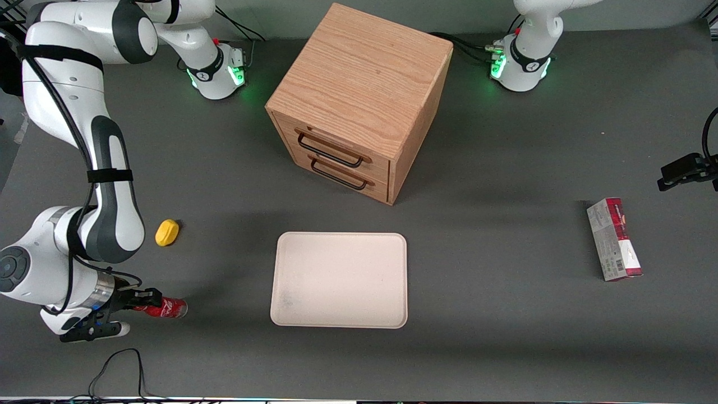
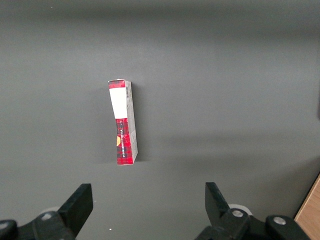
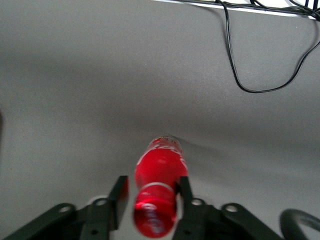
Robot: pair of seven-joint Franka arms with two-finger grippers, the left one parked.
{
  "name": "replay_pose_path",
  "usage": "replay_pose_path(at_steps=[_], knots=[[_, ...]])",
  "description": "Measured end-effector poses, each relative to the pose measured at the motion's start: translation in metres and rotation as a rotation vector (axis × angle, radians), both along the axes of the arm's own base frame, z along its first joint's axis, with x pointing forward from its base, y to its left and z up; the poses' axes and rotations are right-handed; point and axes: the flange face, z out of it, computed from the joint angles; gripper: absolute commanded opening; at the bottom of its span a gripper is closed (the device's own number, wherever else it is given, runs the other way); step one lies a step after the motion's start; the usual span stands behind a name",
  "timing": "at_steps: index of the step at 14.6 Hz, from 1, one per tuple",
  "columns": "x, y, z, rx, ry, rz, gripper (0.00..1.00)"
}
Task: Place coke bottle on tray
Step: 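Close the right gripper on the red bottle, then lift the bottle and carry it over the cream tray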
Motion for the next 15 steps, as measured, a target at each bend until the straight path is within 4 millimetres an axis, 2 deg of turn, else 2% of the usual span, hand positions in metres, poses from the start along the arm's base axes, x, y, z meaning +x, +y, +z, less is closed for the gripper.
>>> replay_pose_path(at_steps=[6, 8, 10, 13, 15], knots=[[0.001, 0.0, 0.003, 0.002, -0.005, -0.005, 0.0], [0.001, 0.007, 0.016, 0.011, -0.013, -0.047, 0.0], [0.0, 0.021, 0.058, 0.024, -0.009, -0.086, 0.0], [-0.021, 0.046, 0.158, 0.036, 0.007, -0.119, 0.0], [-0.04, 0.073, 0.217, 0.059, -0.005, -0.173, 0.0]])
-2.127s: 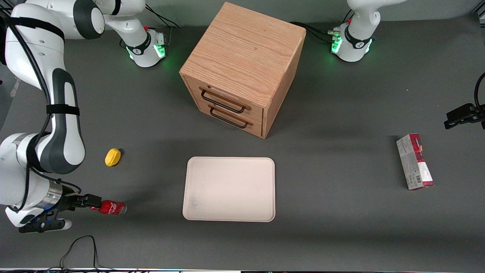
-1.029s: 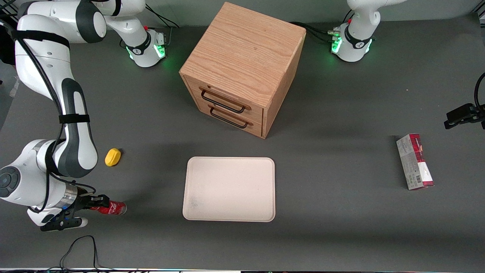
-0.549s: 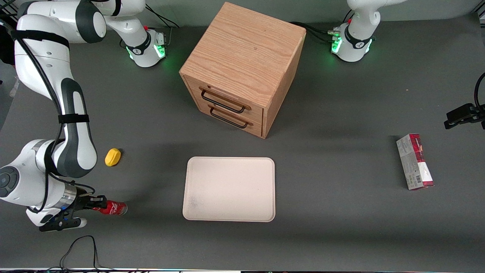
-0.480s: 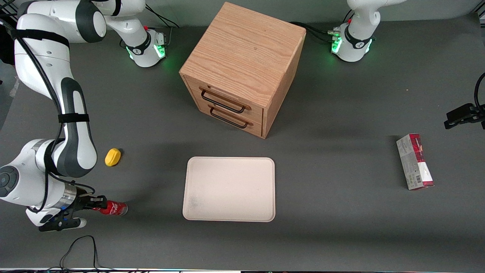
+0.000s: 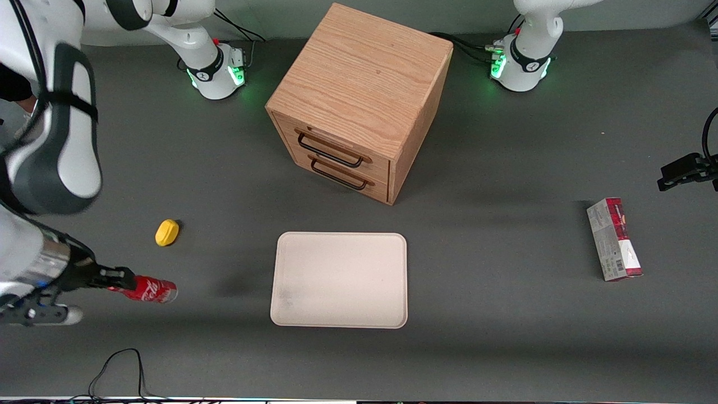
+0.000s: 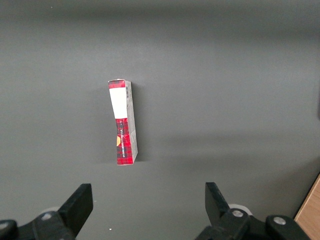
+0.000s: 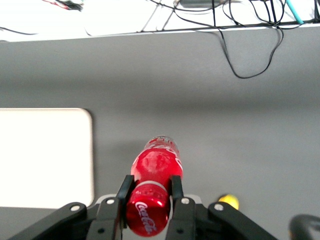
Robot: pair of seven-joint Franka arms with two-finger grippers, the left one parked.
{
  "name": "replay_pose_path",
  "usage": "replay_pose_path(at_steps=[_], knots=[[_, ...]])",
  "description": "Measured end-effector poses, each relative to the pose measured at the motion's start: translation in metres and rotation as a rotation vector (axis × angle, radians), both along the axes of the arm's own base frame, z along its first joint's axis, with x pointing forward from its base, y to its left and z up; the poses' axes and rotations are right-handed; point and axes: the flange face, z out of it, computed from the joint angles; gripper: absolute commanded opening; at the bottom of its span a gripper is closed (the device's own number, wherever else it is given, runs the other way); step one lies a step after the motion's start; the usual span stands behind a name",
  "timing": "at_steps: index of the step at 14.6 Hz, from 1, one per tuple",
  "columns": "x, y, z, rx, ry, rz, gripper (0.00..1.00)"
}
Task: Place coke bottle on tray
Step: 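Lift the bottle and carry it over the cream tray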
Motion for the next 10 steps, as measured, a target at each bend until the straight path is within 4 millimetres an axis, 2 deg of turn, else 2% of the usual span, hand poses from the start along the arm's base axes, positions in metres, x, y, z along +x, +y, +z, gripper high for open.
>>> replay_pose_path(at_steps=[1, 2, 3, 5, 7, 10], knots=[[-0.007, 0.021, 0.019, 0.005, -0.008, -0.029, 0.0], [-0.013, 0.047, 0.029, -0.007, -0.016, -0.057, 0.0], [-0.018, 0.078, 0.032, -0.024, -0.023, -0.076, 0.0], [-0.028, 0.143, 0.027, -0.037, -0.039, -0.094, 0.0], [-0.029, 0.185, 0.009, -0.015, -0.069, -0.1, 0.0], [-0.014, 0.21, -0.047, 0.023, -0.103, -0.097, 0.0]])
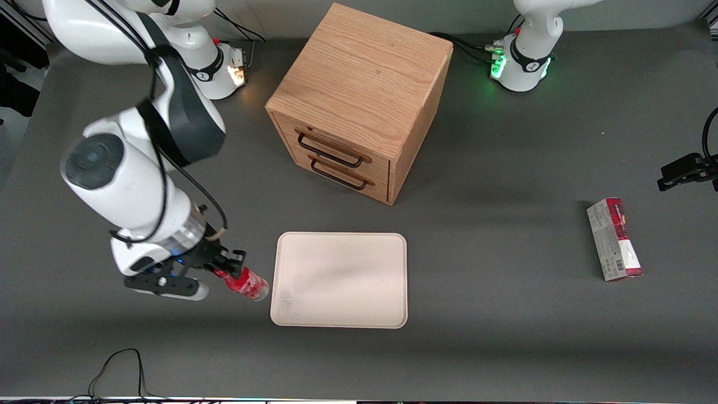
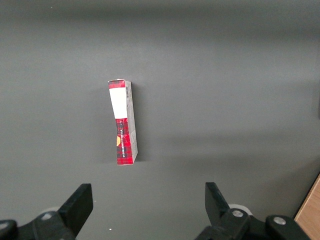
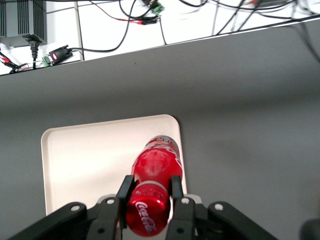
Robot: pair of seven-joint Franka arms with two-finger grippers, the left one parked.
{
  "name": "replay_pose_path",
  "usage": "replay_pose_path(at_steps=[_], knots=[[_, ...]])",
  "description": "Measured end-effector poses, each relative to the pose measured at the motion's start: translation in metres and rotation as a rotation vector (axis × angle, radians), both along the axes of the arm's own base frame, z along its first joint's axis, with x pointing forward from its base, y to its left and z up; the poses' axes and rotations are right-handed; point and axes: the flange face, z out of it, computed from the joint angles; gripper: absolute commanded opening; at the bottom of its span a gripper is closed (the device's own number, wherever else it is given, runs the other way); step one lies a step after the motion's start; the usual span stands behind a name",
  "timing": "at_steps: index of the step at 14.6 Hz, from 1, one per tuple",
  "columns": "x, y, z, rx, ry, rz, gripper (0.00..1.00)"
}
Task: Place coke bottle on tray
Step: 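Lift the bottle and carry it over the cream tray, then lower the bottle onto the tray and open the right gripper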
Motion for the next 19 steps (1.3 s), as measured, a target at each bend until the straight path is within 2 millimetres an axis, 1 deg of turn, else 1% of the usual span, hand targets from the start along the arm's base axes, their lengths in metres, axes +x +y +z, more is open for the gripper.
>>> replay_pose_path(at_steps=[3, 5, 6, 8, 9, 10, 11, 12, 13, 17, 19], knots=[[0.009, 0.014, -0.064, -0.016, 0.01, 0.026, 0.0], [0.012, 0.023, -0.101, -0.044, 0.019, 0.051, 0.0], [0.013, 0.027, -0.118, -0.046, 0.022, 0.059, 0.0], [0.013, 0.033, -0.141, -0.037, 0.011, 0.072, 0.0], [0.012, 0.034, -0.149, -0.035, 0.01, 0.076, 0.15], [0.011, 0.035, -0.154, -0.036, 0.013, 0.078, 0.4], [0.01, 0.035, -0.156, -0.038, 0.017, 0.08, 0.73], [0.009, 0.035, -0.157, -0.04, 0.019, 0.081, 0.94], [0.009, 0.035, -0.158, -0.041, 0.019, 0.081, 1.0], [0.011, 0.036, -0.155, -0.026, -0.012, 0.084, 1.0], [0.013, 0.035, -0.15, -0.018, -0.031, 0.081, 1.0]])
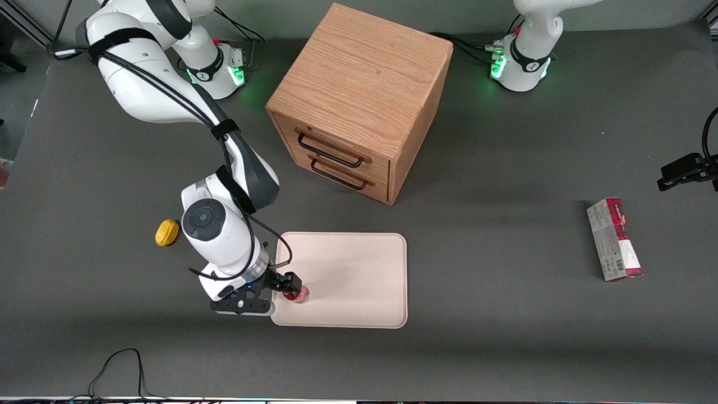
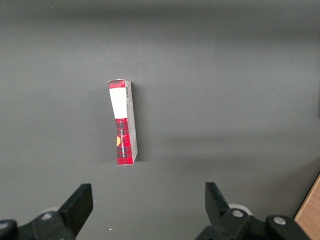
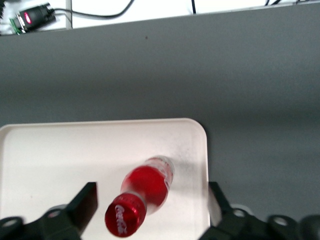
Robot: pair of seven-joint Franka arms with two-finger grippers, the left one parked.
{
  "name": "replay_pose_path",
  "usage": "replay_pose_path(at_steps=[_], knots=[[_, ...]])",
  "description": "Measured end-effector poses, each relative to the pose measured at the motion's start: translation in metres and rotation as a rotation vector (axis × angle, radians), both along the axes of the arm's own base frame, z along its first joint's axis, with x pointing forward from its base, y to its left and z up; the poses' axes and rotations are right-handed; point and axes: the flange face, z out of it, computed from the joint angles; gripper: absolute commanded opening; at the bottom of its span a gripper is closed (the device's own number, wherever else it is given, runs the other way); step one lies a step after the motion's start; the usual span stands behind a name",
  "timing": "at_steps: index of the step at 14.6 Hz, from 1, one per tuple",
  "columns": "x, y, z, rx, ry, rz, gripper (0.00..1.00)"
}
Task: Place coke bottle on tray
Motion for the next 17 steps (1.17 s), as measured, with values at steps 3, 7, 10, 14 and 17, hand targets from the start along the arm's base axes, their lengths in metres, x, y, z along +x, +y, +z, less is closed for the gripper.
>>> replay_pose_path(at_steps=[3, 7, 10, 14, 17], knots=[[0.004, -0.007, 0.02, 0.005, -0.029, -0.011, 1.0], [-0.004, -0.038, 0.089, -0.058, 0.014, 0.004, 1.0], [-0.021, -0.107, 0.162, -0.065, 0.106, 0.065, 1.0], [-0.073, -0.19, 0.219, -0.113, 0.155, 0.118, 1.0], [-0.128, -0.242, 0.234, -0.109, 0.195, 0.091, 1.0]])
